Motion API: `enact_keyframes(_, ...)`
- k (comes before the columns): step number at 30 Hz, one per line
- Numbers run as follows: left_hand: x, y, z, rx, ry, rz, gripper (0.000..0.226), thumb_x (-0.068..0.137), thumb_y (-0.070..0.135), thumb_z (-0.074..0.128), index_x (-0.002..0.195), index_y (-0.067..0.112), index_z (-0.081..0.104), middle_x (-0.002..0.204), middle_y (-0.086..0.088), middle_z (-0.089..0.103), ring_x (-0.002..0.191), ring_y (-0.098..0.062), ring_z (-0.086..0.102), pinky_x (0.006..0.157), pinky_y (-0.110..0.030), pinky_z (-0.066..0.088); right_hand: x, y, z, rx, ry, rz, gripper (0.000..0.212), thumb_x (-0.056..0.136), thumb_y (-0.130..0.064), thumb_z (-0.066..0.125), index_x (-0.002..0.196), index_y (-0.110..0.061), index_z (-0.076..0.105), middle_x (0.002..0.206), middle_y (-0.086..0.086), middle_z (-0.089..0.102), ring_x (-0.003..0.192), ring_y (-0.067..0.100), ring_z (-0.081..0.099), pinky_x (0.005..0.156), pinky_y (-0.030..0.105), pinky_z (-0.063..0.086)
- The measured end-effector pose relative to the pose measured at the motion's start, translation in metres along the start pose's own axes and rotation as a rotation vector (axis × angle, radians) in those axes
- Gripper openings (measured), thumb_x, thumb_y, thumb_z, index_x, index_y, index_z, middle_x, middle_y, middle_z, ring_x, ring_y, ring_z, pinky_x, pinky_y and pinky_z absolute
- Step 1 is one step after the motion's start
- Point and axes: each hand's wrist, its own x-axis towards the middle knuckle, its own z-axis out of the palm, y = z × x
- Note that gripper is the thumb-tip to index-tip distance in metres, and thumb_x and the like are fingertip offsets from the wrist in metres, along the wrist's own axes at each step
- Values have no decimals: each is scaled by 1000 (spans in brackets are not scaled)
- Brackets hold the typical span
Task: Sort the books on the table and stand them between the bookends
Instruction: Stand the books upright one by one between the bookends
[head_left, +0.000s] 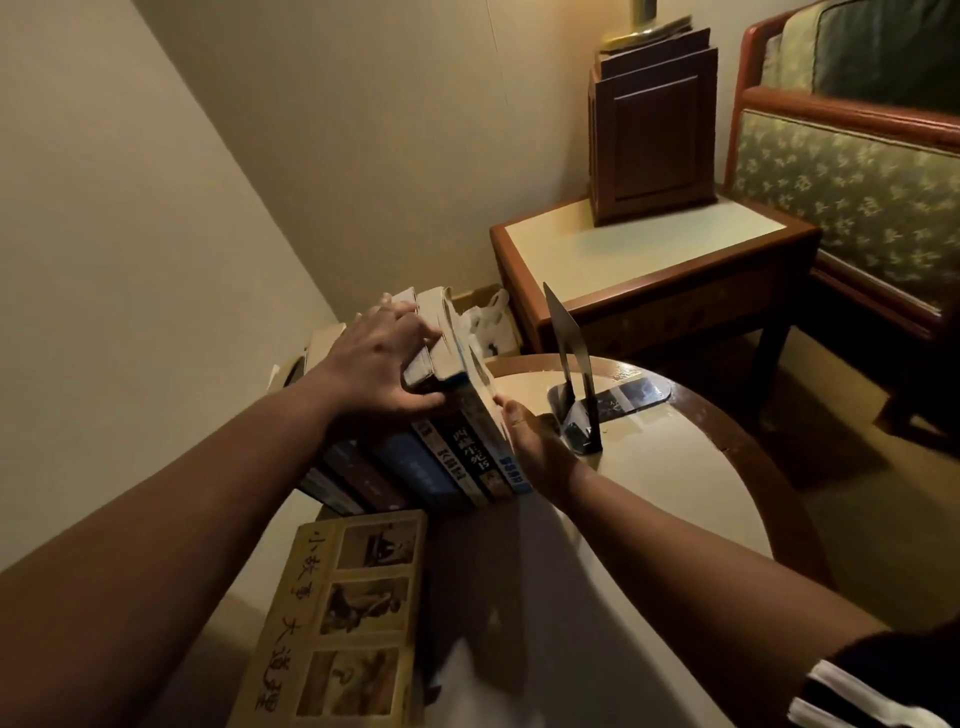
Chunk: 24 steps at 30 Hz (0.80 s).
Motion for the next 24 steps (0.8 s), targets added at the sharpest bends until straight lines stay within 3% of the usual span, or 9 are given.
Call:
enact_keyframes(2,6,0,1,-17,-12,44,100,56,82,55,130,16,44,151,-15,37,143,-33,30,114,-55,32,10,10,0,-7,-6,-26,55,103,-55,27,144,-21,43,132,6,60,122,21,58,102,50,48)
enact_keyframes(3,9,0,2,-53,-18,53,101,56,84,57,129,18,40,147,-13,42,136,-31,39,109,-53,40,14,14,-1,-9,-12,-43,58,101,-60,29,143,-23,43,132,8,60,121,25,59,100,56,48)
enact_keyframes(5,12,1,7,-117,8,66,97,57,88,57,131,29,34,139,-8,47,123,-27,48,100,-49,48,16,14,1,13,-14,-83,57,102,-58,30,144,-22,43,131,10,60,119,29,60,97,59,49)
enact_keyframes(8,14,-4,17,-107,49,92,98,63,89,51,144,40,28,147,-4,41,132,-25,41,107,-48,40,21,15,4,84,28,-103,54,104,-51,31,145,-18,40,132,17,57,118,37,59,94,65,48)
enact_keyframes(12,16,-4,17,-17,17,92,97,65,95,34,145,41,35,157,-3,27,144,-25,25,112,-54,32,27,20,10,190,32,-110,52,105,-45,32,149,-18,35,135,21,53,121,42,54,96,67,46)
enact_keyframes(18,15,0,18,-5,17,73,88,67,85,43,141,38,40,158,-2,24,146,-24,22,114,-51,29,27,18,18,255,99,-96,60,101,-51,38,152,-21,30,140,20,49,124,42,52,97,58,50)
enact_keyframes(22,14,-1,14,4,-27,58,89,65,87,42,141,41,39,160,-2,24,148,-24,19,114,-56,29,24,18,12,259,17,-110,48,107,-37,30,151,-17,32,140,23,48,126,44,51,98,58,49)
enact_keyframes(24,10,-6,10,30,-87,73,95,63,92,42,144,45,31,162,1,17,150,-22,11,117,-57,24,20,15,9,147,-15,-96,44,107,-39,29,143,-18,42,131,19,56,119,36,58,94,55,52)
